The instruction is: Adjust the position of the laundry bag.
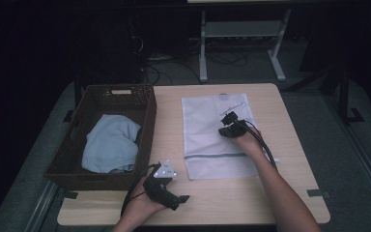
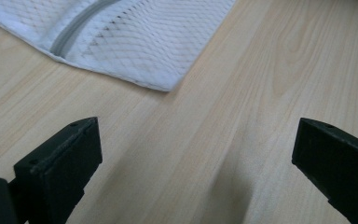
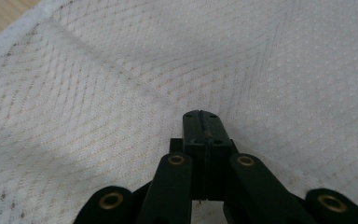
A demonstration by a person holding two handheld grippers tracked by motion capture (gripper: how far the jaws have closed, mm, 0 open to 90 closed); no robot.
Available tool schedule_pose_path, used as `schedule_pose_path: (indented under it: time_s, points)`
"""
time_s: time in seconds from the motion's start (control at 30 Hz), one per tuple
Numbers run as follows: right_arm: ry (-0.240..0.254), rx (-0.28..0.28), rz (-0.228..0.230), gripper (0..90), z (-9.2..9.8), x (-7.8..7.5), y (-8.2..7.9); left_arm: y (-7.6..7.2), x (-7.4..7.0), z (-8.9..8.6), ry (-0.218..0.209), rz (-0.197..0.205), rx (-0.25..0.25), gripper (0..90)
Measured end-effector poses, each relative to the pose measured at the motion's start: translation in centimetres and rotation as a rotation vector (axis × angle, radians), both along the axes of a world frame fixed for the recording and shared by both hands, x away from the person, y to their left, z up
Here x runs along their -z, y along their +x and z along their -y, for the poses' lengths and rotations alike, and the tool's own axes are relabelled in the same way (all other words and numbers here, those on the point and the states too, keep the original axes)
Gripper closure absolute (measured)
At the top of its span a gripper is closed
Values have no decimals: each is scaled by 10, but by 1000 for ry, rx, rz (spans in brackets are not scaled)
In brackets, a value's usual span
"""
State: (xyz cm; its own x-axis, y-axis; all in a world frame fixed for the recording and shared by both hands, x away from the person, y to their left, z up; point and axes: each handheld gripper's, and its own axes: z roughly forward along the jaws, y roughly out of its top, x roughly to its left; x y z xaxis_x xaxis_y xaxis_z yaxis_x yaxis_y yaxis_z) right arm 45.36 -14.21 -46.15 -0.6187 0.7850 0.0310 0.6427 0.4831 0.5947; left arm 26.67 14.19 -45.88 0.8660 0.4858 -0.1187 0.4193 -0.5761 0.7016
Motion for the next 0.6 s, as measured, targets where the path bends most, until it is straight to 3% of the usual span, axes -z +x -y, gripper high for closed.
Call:
schedule_pose_path:
  time_s: [0.6]
  points:
    - [-19,-6,-17,896,1,-2,-27,-1,-1,-1,1,3,-1,15]
